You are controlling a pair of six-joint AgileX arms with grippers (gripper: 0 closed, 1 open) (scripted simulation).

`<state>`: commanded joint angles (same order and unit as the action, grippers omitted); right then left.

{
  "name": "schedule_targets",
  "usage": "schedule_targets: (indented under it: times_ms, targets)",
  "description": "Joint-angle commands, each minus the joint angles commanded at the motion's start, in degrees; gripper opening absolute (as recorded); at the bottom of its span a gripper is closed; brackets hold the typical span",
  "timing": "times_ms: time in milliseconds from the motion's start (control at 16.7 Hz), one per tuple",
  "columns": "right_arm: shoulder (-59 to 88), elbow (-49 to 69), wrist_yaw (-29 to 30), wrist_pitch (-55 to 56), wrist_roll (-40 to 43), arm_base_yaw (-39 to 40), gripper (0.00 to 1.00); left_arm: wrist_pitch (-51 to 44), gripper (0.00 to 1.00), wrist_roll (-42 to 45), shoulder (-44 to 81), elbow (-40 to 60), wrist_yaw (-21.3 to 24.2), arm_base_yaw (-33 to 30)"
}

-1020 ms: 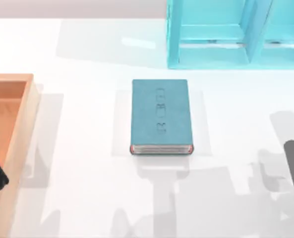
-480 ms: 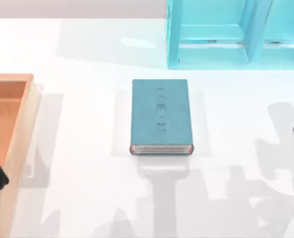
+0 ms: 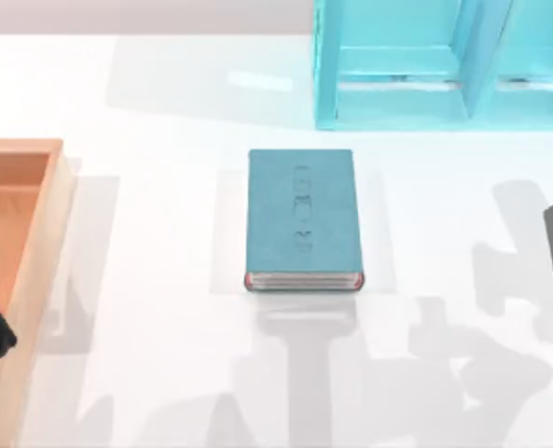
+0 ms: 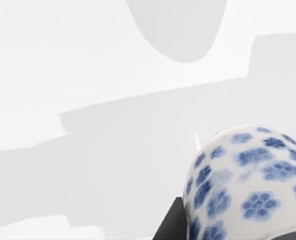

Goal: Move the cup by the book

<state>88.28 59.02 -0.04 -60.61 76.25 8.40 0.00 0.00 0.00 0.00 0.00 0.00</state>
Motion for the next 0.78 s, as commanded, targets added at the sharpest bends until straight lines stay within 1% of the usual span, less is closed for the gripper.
schedule_targets:
  times_ms: [180, 360, 540, 780]
  targets:
    - [4.78, 7.64, -0.02, -3.02, -10.27, 1.86, 0.00, 0.00, 1.00, 0.00, 0.00, 0.00, 0.00, 0.00]
    - [10.85, 16.72, -0.05, -6.99, -24.01, 4.26, 0.00, 0.00, 1.00, 0.00, 0.00, 0.00, 0.00, 0.00]
    - [17.47, 26.18, -0.13, -11.44, -41.42, 7.15, 0.00, 0.00, 1.00, 0.00, 0.00, 0.00, 0.00, 0.00]
    - [26.08, 38.81, -0.27, -17.21, -67.35, 11.27, 0.00, 0.00, 1.00, 0.00, 0.00, 0.00, 0.00, 0.00]
